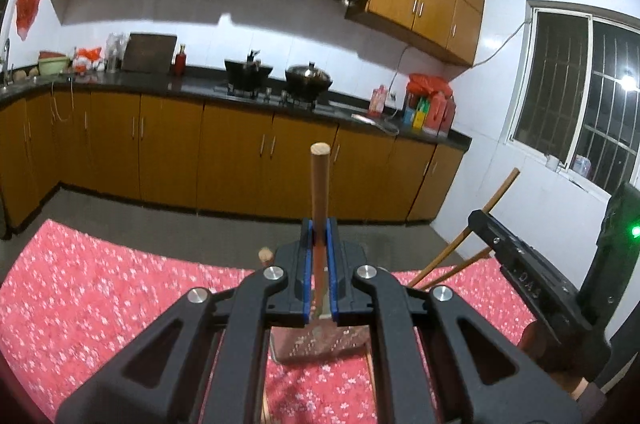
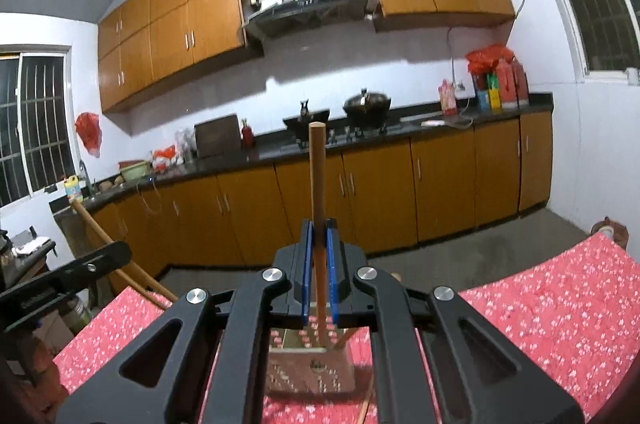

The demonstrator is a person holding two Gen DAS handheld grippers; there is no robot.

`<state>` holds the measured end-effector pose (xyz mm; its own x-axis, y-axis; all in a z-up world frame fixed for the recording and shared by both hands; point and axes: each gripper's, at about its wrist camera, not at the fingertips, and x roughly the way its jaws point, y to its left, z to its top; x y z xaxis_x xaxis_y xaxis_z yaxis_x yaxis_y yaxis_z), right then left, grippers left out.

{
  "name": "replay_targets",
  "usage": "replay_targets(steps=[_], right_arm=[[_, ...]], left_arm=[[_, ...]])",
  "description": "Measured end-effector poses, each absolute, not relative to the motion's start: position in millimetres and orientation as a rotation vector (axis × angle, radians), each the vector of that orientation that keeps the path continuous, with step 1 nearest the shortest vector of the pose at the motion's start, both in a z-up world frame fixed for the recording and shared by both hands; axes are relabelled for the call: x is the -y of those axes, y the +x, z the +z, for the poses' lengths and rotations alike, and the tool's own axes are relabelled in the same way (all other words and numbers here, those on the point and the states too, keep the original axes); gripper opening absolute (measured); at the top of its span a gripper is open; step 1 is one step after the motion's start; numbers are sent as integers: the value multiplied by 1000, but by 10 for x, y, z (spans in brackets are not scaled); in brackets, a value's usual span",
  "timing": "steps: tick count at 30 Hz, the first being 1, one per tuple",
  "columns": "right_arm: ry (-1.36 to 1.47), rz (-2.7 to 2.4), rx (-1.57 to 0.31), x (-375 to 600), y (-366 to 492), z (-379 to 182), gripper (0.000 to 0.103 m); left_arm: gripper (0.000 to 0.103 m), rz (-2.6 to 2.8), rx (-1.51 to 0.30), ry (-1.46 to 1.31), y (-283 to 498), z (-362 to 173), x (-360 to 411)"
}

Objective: Organize utensils
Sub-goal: 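Raise the left tool's chopstick into the beige holder and open, while the right tool does likewise, then grasp a further wooden chopstick with the left tool while the right tool grasps one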

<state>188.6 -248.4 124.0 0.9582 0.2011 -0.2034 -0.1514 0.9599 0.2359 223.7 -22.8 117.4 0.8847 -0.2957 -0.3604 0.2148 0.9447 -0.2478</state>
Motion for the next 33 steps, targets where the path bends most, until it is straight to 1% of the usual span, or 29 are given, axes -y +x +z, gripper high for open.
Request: replay_targets(steps=[1, 2, 3, 4, 5, 13, 15, 17, 20, 24, 25, 26, 29, 33], right_arm=[[225, 187, -231, 2497, 1861, 1244, 11], [228, 186, -229, 2508, 1842, 1254, 21], [234, 179, -220, 2529, 1794, 1273, 29], [239, 177, -210, 2541, 1765, 1289, 40], [240, 177, -205, 2557, 1754, 1295, 41], [261, 125, -204, 2825, 1466, 1325, 41], [255, 83, -236, 2922, 1393, 1225, 41], [250, 52, -277, 2991, 1367, 1092, 41], [248, 5, -427, 3082, 1450, 703, 41], [277, 28, -680, 3035, 1618, 55, 40], [277, 41, -714, 3000, 1629, -54, 37], [277, 61, -756, 2944, 1645, -190, 31], [278, 117, -847, 2751, 1645, -497, 21], [274, 152, -884, 2579, 1629, -681, 19]], left_arm=[[12, -265, -408, -210, 2238, 1152, 215], [19, -264, -408, -214, 2234, 1150, 197], [23, -259, -402, -216, 2210, 1154, 175], [28, -253, -393, -216, 2186, 1167, 154], [28, -250, -384, -217, 2159, 1188, 130], [28, -209, -350, -253, 1835, 1248, -185], [30, -180, -353, -257, 1729, 1198, -290], [34, -140, -377, -252, 1638, 1073, -402], [35, -95, -457, -221, 1617, 801, -476], [35, -54, -628, -179, 1710, 274, -498], [35, -45, -665, -165, 1720, 140, -492], [35, -38, -709, -148, 1725, -27, -472], [35, -48, -795, -135, 1720, -359, -405], [35, -62, -851, -126, 1664, -632, -320]])
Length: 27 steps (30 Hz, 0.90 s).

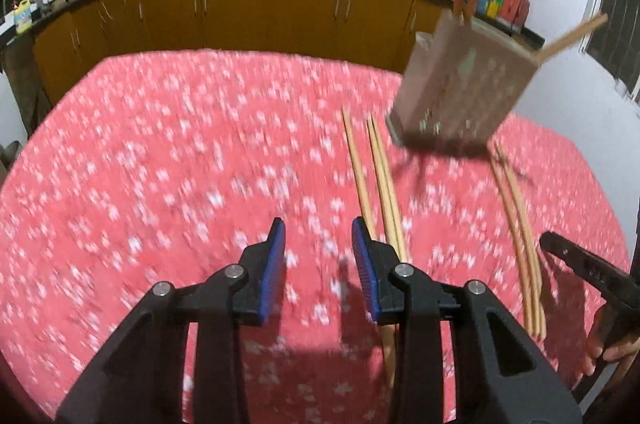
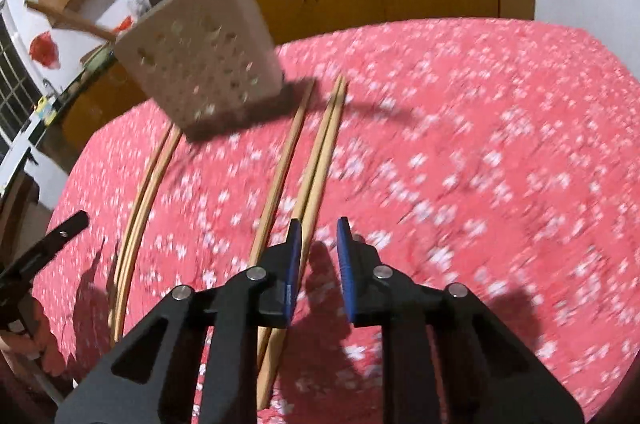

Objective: Organize utensils
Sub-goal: 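Grasp a further wooden chopstick with the left tool while the right tool grasps one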

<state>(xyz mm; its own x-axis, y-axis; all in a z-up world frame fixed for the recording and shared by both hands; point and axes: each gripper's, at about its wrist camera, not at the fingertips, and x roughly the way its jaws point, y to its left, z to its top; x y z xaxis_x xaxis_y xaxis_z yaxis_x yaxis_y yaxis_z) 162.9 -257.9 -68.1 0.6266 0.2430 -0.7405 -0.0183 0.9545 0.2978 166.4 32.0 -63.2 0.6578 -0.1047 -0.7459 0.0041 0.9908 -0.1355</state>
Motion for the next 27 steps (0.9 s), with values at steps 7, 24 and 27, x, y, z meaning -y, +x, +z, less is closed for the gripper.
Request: replay_targets(steps=[7, 24, 27], right_arm=[[220, 154, -895, 2491, 1647, -742, 13], [178, -5, -874, 2843, 1782, -727, 7], [182, 8, -874, 2868, 1775, -717, 7]], left_arm=[[35, -84, -867, -130, 1635, -721, -288], [21, -175, -918, -122, 1719, -835, -82], [17, -178, -933, -97, 1731, -874, -26]])
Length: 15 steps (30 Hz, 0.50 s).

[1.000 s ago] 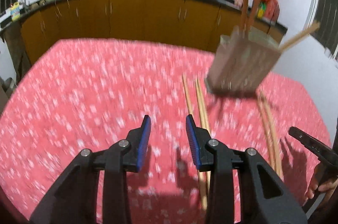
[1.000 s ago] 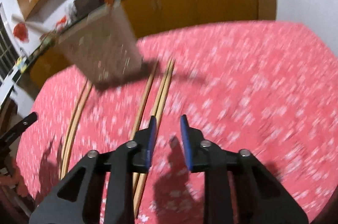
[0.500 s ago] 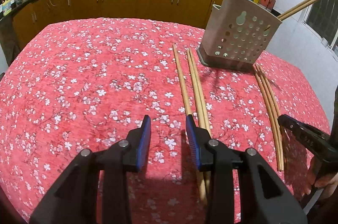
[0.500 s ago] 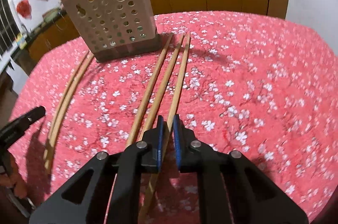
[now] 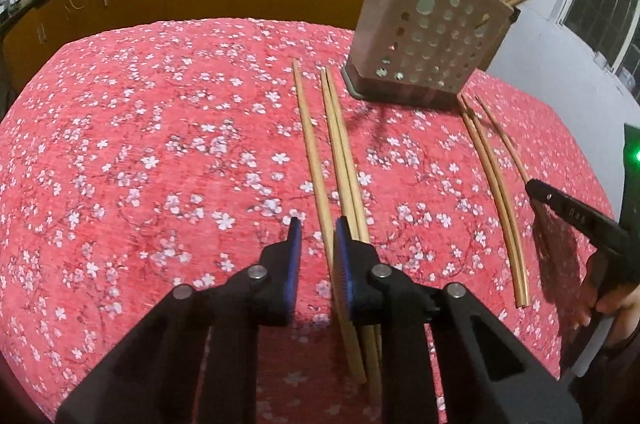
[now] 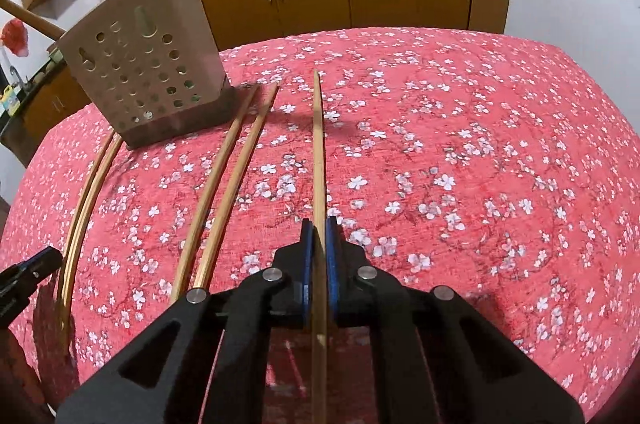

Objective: Organize utensils
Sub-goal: 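Grasp a further wooden chopstick with the left tool while the right tool grasps one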

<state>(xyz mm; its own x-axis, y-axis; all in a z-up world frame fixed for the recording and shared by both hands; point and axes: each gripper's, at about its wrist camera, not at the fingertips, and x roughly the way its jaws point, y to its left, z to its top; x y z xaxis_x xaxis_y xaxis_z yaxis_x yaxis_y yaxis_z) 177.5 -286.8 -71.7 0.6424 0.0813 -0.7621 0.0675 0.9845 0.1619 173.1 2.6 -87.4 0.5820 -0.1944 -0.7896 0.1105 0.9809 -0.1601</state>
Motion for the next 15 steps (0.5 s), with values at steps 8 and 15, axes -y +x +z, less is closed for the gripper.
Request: replay_targets(steps=[8, 15], right_arm=[[185, 34, -887, 2842, 1626, -709, 8], [155, 40, -887, 2806, 1500, -697, 8]], left_arm=[[10, -157, -922, 8, 1753, -933, 143], [8, -126, -917, 25, 1854, -942, 81]])
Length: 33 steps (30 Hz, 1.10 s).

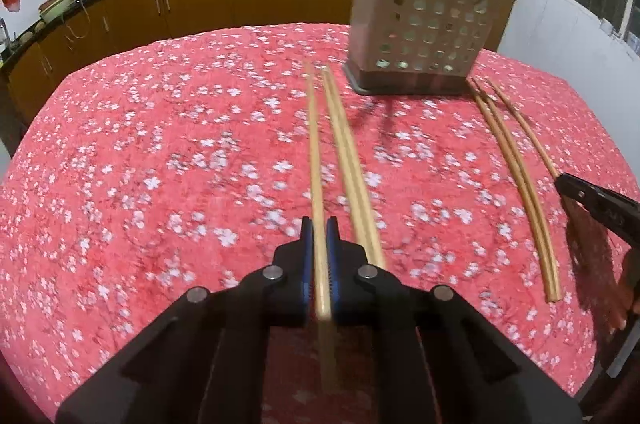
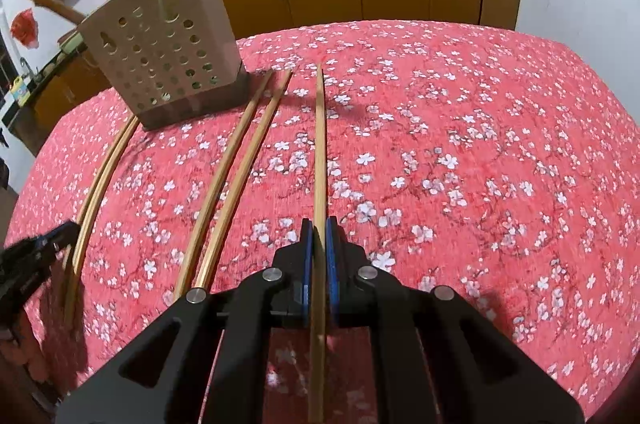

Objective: Organize utensils
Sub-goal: 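Grasp a further wooden chopstick with the left tool while the right tool grasps one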

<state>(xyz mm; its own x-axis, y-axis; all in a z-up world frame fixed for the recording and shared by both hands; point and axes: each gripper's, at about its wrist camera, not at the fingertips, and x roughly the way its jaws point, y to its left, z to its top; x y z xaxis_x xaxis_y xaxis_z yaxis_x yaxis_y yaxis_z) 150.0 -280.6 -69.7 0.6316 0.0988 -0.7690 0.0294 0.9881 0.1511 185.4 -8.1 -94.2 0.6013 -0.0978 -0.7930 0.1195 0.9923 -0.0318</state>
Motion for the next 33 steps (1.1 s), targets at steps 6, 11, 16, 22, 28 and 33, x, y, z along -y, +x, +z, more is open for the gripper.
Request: replay_targets(steps=[6, 11, 16, 22, 28, 33], right_arm=[[147, 12, -878, 2871, 1694, -703, 8], [139, -12, -858, 2933, 1865, -720, 8], [147, -13, -853, 2951, 1897, -736, 8], [150, -12, -854, 2951, 1899, -739, 8], [150, -12, -854, 2952, 1903, -741, 8], [151, -11, -854, 2947, 1901, -739, 8]], left_arm=[[8, -42, -923, -23, 2042, -920, -268], [9, -13, -909, -92, 2095, -927, -482], [9, -6, -892, -101, 2073, -928, -488], [9, -12, -890, -124, 1984, -904, -568], [10, -15, -889, -138, 1978, -900, -576], [10, -19, -889, -154, 1995, -909, -587]])
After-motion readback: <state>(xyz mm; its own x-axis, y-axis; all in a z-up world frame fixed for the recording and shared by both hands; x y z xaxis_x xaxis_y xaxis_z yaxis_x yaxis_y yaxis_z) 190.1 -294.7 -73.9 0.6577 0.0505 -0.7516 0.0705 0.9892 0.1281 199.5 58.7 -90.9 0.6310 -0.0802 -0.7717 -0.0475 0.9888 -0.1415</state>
